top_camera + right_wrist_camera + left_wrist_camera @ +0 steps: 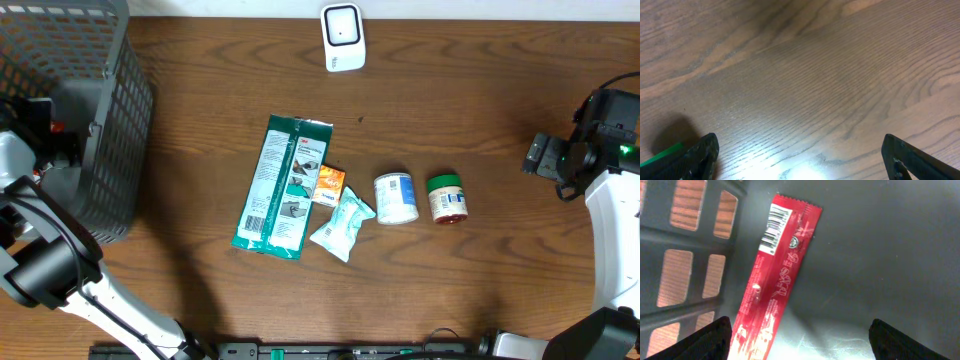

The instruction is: Scan the item barcode

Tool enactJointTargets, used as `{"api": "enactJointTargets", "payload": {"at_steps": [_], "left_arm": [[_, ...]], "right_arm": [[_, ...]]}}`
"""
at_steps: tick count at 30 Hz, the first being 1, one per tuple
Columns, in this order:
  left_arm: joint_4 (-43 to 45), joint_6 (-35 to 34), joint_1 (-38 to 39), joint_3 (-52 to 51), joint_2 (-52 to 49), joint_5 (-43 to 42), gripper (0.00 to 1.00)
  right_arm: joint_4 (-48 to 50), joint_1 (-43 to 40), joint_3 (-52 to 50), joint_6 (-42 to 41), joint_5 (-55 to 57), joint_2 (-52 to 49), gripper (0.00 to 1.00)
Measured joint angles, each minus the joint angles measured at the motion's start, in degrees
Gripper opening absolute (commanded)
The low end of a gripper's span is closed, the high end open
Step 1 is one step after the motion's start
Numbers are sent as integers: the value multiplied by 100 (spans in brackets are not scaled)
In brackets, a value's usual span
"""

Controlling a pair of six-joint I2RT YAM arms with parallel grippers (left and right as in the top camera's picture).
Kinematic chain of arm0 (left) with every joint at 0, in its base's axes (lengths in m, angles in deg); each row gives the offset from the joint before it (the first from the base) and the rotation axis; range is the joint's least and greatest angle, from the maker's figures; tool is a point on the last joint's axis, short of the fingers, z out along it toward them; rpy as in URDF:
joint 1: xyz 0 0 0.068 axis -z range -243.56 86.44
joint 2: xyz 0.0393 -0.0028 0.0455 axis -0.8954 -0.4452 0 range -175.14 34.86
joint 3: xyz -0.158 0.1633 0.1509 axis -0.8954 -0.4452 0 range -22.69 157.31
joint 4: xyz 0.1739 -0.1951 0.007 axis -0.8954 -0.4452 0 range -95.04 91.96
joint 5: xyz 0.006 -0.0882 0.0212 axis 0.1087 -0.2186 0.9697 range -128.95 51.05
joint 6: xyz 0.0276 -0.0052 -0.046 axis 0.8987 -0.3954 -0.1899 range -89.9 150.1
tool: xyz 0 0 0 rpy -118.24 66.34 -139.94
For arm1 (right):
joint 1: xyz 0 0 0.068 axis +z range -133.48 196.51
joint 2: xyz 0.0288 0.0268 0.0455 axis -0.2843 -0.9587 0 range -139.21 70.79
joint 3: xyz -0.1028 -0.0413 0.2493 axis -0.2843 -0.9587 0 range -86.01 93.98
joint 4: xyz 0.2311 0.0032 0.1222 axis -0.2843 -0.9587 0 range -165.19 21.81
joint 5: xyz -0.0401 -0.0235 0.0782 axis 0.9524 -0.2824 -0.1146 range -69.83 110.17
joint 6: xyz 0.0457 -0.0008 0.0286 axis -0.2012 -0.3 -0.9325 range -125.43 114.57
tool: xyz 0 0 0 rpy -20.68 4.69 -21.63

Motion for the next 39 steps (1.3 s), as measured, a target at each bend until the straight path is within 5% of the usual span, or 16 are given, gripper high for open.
{"api": "enactJointTargets", "payload": {"at_steps": [8,21,30,39], "left_arm": [[144,72,-201,13,-214,-468,84],[52,-264,-236,195,-400,-1095,8],[273,-1513,-61,-24,144,-1158,7],[452,-3375,199,-26,3279,-1207,8]], "right_arm": [[-2,0,0,0,0,0,99],[0,0,0,0,0,0,99],[0,0,0,0,0,0,99],[0,0,0,0,0,0,99]]}}
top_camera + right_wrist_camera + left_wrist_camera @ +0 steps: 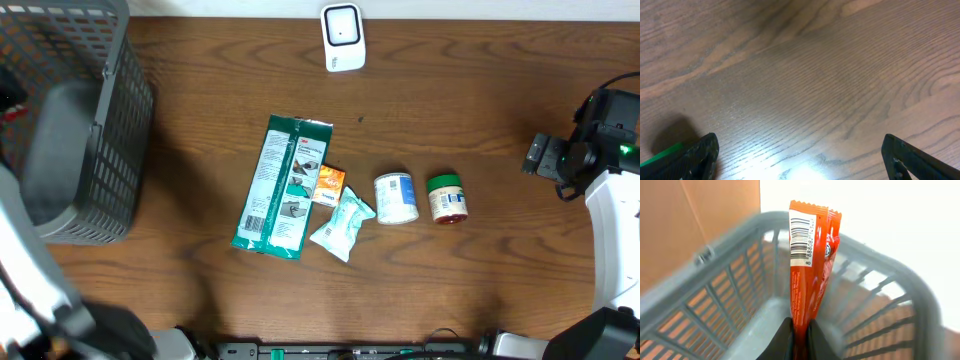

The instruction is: Scan the item barcode

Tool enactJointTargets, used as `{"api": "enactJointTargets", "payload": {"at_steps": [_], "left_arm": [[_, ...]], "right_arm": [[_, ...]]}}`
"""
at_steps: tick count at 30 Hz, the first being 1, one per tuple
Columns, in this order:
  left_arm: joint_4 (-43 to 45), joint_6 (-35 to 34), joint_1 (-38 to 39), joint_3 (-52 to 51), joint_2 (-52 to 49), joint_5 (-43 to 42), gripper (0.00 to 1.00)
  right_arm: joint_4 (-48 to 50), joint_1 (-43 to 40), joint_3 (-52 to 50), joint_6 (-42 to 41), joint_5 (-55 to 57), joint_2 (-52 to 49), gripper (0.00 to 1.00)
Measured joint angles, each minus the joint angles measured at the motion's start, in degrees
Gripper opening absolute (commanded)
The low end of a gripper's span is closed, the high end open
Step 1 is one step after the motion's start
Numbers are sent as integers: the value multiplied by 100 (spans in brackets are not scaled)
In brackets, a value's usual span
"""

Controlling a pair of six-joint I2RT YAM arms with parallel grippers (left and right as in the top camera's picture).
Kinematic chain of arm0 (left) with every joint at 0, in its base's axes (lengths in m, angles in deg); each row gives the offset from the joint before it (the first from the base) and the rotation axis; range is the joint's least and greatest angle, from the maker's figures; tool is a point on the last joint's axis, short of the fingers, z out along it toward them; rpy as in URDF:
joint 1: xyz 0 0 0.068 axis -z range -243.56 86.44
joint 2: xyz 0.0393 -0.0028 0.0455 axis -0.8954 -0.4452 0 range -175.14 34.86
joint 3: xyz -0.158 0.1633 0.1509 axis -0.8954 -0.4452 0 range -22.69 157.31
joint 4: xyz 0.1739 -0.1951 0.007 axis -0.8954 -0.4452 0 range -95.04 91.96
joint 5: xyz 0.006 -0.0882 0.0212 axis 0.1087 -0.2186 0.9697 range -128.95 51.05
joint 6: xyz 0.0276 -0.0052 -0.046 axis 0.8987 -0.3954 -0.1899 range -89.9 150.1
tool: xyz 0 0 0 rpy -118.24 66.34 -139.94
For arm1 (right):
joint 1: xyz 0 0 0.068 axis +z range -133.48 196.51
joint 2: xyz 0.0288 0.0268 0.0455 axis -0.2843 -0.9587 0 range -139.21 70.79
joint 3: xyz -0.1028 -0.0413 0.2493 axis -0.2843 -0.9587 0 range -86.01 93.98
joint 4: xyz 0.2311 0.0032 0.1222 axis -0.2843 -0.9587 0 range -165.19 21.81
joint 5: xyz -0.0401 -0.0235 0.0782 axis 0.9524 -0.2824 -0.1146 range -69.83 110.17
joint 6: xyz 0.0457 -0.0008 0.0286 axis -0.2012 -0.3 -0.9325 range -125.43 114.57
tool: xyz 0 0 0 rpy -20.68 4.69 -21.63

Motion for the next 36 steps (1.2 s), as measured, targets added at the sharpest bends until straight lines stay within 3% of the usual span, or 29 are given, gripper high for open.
{"api": "enactJointTargets", "payload": {"at_steps": [3,5,8,11,17,25,26,27,29,36], "left_arm": [[-599,-584,184,17,745,15,7],[-1563,-907,603,48,1198,35,7],[-2767,-1143,1543,48,1596,4,7],[-3324,-1250,2658,-197,1683,22,7],[-2586,-1622,4605,-1853,970,315,7],[-1294,-2166,5698,-2573,-844,380,8],[-1226,-2210,5735,-2573,-957,380,25],[-1180,-2243,5764,-2573,-1043,378,50],[-1137,-2273,5777,-2573,-1078,382,70],[-1095,-2356,5595,-2573,-660,358,74]], "right_arm": [[0,0,0,0,0,0,99],[-7,0,0,0,-2,0,99],[-2,0,0,0,-2,0,99],[-2,0,0,0,2,0,99],[2,0,0,0,0,0,99],[2,0,0,0,2,0,99],[0,0,0,-2,0,0,99],[0,0,0,0,0,0,99],[0,0,0,0,0,0,99],[0,0,0,0,2,0,99]]}}
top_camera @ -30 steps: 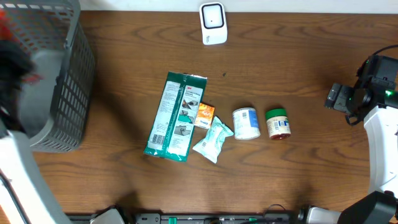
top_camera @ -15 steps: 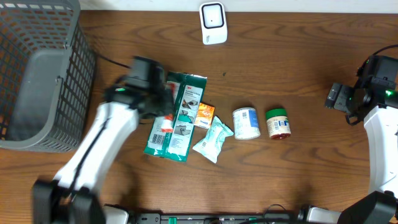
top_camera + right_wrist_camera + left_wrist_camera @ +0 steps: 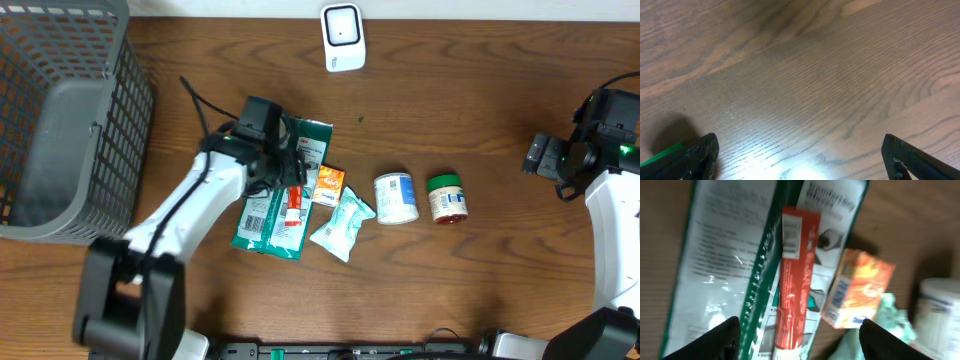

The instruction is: Scan the item barcode

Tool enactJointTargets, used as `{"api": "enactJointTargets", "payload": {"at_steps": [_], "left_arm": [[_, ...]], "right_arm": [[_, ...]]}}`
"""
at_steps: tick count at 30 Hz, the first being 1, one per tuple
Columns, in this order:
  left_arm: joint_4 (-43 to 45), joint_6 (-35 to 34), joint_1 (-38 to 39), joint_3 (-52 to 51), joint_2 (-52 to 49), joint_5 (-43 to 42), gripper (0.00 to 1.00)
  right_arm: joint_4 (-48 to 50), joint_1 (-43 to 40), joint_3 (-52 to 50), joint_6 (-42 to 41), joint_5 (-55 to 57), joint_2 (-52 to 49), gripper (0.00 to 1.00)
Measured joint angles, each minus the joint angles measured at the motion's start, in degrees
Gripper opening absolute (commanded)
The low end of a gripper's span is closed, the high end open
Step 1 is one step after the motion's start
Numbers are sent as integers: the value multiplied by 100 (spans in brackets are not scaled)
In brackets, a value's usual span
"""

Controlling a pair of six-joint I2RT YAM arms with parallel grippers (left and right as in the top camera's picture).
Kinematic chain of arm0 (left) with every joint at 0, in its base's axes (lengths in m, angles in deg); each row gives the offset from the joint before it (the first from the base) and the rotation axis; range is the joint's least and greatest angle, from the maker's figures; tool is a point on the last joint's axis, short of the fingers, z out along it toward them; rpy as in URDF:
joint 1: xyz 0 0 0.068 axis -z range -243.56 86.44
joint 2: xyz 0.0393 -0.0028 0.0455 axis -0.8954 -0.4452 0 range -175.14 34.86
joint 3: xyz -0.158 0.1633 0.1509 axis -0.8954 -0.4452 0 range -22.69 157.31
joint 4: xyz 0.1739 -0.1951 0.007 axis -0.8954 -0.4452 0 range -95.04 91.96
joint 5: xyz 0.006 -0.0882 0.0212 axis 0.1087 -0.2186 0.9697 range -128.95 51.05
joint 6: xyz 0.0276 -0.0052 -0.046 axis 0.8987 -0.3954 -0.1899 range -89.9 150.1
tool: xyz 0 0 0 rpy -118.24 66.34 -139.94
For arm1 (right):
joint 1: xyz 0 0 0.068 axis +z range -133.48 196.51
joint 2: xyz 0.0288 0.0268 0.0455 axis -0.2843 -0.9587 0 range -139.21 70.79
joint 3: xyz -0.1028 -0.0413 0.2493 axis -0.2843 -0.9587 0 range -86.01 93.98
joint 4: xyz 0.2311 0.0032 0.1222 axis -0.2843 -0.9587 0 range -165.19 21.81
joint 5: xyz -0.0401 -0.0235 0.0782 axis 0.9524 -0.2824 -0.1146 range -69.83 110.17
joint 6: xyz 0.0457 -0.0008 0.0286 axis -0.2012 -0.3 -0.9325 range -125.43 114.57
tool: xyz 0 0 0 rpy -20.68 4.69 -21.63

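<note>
A red stick packet (image 3: 797, 275) lies lengthwise on the big green-and-white package (image 3: 730, 255), its barcode end pointing away from the wrist camera. My left gripper (image 3: 797, 340) hovers just above it, open, with one finger on each side of the packet. In the overhead view the red packet (image 3: 294, 205) shows just below my left gripper (image 3: 283, 178). The white scanner (image 3: 342, 38) stands at the far edge of the table. At the far right my right gripper (image 3: 800, 155) is open over bare wood.
Right of the green package (image 3: 275, 190) lie an orange box (image 3: 328, 184), a teal pouch (image 3: 343, 223), a white tub (image 3: 396, 197) and a green-lidded jar (image 3: 446, 197). A grey mesh basket (image 3: 60, 120) stands at the far left.
My left gripper was shut on the red packet, held upright above the basket. Now it is open over the table and the packet lies on the green package. The right arm is unchanged.
At first my left gripper was open inside the basket, over the red packet lying on its floor. Then it was shut on the packet, held above the basket rim. Now the packet rests on the green package at mid-table, let go. The right arm stayed still.
</note>
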Motion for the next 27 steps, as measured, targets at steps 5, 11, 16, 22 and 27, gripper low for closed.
{"api": "enactJointTargets", "payload": {"at_steps": [5,11,16,22,27], "left_arm": [[70,22,-682,31,1154,219,86],[-61,114,-1751,35,1707,452,86],[-76,116,-2111,35,1705,483,86],[-79,116,-2120,35,1705,492,87],[-79,116,-2120,35,1705,492,87]], "right_arm": [[-2,0,0,0,-2,0,99],[0,0,0,0,-2,0,99],[0,0,0,0,0,0,99],[0,0,0,0,0,0,99],[0,0,0,0,0,0,99]]}}
